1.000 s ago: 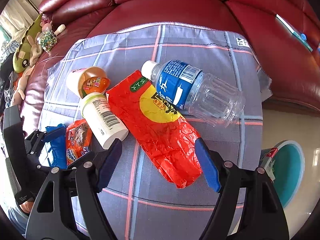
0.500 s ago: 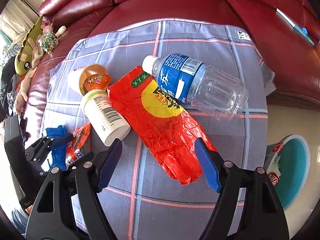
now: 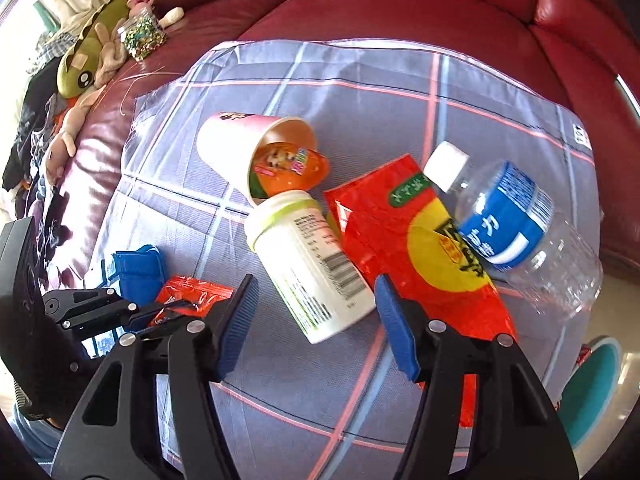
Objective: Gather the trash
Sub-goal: 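Grasp the orange Ovaltine wafer pack with the left gripper while the right gripper grasps the white supplement jar, then lift and carry the Ovaltine pack and the white jar over the teal bucket with both grippers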
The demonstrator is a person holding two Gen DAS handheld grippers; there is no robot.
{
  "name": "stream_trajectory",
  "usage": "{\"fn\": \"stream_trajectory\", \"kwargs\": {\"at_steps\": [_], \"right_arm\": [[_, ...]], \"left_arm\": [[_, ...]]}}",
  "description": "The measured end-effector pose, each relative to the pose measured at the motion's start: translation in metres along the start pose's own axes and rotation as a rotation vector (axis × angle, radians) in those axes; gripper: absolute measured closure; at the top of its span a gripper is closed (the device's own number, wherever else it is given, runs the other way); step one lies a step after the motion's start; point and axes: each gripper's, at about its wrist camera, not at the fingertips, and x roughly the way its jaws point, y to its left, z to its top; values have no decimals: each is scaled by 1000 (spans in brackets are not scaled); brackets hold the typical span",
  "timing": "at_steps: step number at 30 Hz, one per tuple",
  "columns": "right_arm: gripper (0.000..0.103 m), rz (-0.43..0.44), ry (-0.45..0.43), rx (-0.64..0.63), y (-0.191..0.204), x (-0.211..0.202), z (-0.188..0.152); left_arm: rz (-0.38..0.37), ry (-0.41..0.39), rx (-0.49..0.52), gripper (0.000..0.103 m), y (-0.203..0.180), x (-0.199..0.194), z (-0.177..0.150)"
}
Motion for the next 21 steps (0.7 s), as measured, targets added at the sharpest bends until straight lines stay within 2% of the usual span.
{"fn": "stream_trajectory", "kwargs": {"at_steps": [2,3,4,6,11,16,21], "right_arm": [[46,-2,15,-31,10,9,6],[46,-3,24,-45,14,15,9],[46,2,37,-49,15,20,12],[46,15,67,-51,17,32,15],[51,58,111,-21,14,54,9],[51,105,67,52,-1,30,-10],[51,120,18,93,-18,-3,-34]], "left_arm": [[-18,-2,0,84,4,-4,-4],[-25,-8,-2,67,6,-6,-5],[-24,-18,4,56,7,-10,-7],[-11,-32,20,51,7,-14,-10],[-2,-35,19,47,9,-17,-16],[35,-27,36,33,1,-14,-20],[104,-16,32,26,-8,-9,-21]]}}
